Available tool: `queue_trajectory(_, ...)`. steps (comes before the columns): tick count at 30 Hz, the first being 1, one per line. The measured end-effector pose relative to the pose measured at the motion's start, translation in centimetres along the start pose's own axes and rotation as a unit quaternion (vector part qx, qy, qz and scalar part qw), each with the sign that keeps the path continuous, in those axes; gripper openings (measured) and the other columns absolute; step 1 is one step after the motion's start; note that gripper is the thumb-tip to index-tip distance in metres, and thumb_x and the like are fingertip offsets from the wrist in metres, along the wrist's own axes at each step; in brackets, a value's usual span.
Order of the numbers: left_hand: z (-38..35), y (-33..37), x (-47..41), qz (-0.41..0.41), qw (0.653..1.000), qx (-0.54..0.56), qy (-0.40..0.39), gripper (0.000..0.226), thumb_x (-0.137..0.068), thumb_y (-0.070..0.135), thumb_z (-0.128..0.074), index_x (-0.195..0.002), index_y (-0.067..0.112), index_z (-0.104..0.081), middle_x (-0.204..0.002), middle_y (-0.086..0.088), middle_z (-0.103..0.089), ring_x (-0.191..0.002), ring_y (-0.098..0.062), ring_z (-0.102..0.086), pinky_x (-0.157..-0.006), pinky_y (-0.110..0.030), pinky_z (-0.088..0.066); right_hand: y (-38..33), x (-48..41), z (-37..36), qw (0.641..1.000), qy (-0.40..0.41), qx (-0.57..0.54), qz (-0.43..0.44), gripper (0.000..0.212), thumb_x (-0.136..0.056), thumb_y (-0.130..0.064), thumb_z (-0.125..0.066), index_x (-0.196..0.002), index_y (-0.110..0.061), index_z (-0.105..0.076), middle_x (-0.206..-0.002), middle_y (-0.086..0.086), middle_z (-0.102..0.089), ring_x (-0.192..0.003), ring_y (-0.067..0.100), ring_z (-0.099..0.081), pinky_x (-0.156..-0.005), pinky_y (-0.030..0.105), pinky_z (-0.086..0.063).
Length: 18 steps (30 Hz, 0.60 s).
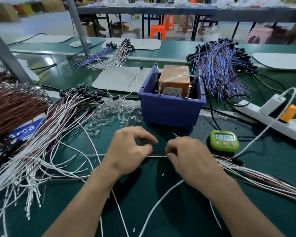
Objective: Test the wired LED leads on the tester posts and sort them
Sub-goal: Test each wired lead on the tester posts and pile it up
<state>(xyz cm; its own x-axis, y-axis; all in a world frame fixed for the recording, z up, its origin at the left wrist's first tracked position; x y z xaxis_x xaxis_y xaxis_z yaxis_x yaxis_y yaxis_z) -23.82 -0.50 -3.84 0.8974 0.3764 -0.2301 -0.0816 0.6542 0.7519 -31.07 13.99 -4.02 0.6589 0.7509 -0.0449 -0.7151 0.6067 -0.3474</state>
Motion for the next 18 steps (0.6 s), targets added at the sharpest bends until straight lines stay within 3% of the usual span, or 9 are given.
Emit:
queue_trajectory(2, 0.0, 0.1, 0.1, -0.012, 1.000, -0.021, -0.012, 0.027, -0.067, 0.022, -0.068, -0.085, 0.036, -0.082, -0.087, 0.028, -0.072, -0.089, -0.003, -0.067, -0.076, -0.008, -0.042, 0.5, 0.3, 0.3, 0.998, 0.038, -0.046, -0.009, 0.012, -0.097, -0.025, -0.057, -0.088, -0.030, -0.064, -0.089, -0.010, -0.065, -0.089, 0.013, -0.058, -0.083, 0.036, -0.047)
queue_trajectory(5, -0.1, -0.2, 0.1, 0.006, 1.000, -0.025, -0.009, 0.024, -0.076, 0.019, -0.073, -0.088, 0.038, -0.082, -0.083, 0.026, -0.073, -0.082, 0.001, -0.066, -0.072, -0.007, -0.043, 2.3, 0.6, 1.4, 0.983, 0.114, -0.136, -0.041, 0.017, -0.096, -0.020, -0.057, -0.081, -0.030, -0.057, -0.069, -0.010, -0.061, -0.065, 0.008, -0.055, -0.057, 0.024, -0.041)
queue_trajectory(7, -0.1, -0.3, 0.2, 0.018, 0.999, -0.029, -0.006, 0.022, -0.079, 0.018, -0.076, -0.088, 0.038, -0.082, -0.081, 0.023, -0.074, -0.079, 0.001, -0.066, -0.072, -0.008, -0.044, 2.9, 0.7, 1.9, 0.971, 0.142, -0.185, -0.049, 0.020, -0.096, -0.017, -0.055, -0.082, -0.031, -0.055, -0.066, -0.007, -0.064, -0.059, 0.010, -0.055, -0.050, 0.022, -0.039)
queue_trajectory(13, -1.2, 0.1, 0.4, -0.005, 0.979, -0.199, -0.052, 0.007, -0.077, 0.041, -0.077, -0.083, 0.041, -0.076, -0.079, 0.021, -0.064, -0.078, -0.004, -0.058, -0.078, -0.024, -0.045, 3.5, 0.7, 2.0, 0.961, 0.167, -0.216, -0.045, 0.023, -0.100, -0.014, -0.052, -0.085, -0.031, -0.052, -0.064, -0.001, -0.062, -0.051, 0.009, -0.050, -0.046, 0.018, -0.036)
queue_trajectory(16, -1.8, 1.0, 0.3, -0.062, 0.972, -0.219, -0.060, 0.004, -0.085, 0.036, -0.073, -0.082, 0.036, -0.077, -0.085, 0.018, -0.066, -0.080, -0.004, -0.055, -0.089, -0.027, -0.038, 3.2, 0.8, 2.1, 0.961, 0.168, -0.216, -0.041, 0.015, -0.094, -0.020, -0.066, -0.087, -0.033, -0.061, -0.067, -0.010, -0.063, -0.060, 0.006, -0.057, -0.054, 0.012, -0.040)
queue_trajectory(18, -1.8, 2.0, 0.7, -0.117, 0.971, -0.210, -0.017, 0.006, -0.086, 0.034, -0.070, -0.082, 0.032, -0.075, -0.087, 0.017, -0.068, -0.081, -0.005, -0.058, -0.089, -0.029, -0.037, 2.8, 0.9, 2.0, 0.967, 0.150, -0.203, -0.032, 0.011, -0.086, -0.024, -0.075, -0.090, -0.034, -0.071, -0.072, -0.021, -0.066, -0.072, 0.000, -0.062, -0.062, 0.006, -0.041)
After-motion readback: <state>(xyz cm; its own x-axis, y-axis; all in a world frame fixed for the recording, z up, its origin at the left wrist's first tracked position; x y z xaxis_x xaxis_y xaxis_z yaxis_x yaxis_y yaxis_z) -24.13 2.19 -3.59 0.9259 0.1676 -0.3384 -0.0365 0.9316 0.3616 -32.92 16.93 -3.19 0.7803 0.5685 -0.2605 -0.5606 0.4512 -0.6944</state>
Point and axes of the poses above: each hand's wrist, its own x-axis away from the middle knuckle, its own z-axis out of the back of the hand, y = z × x, the point moved 7 cm from there along -x, towards the middle knuckle
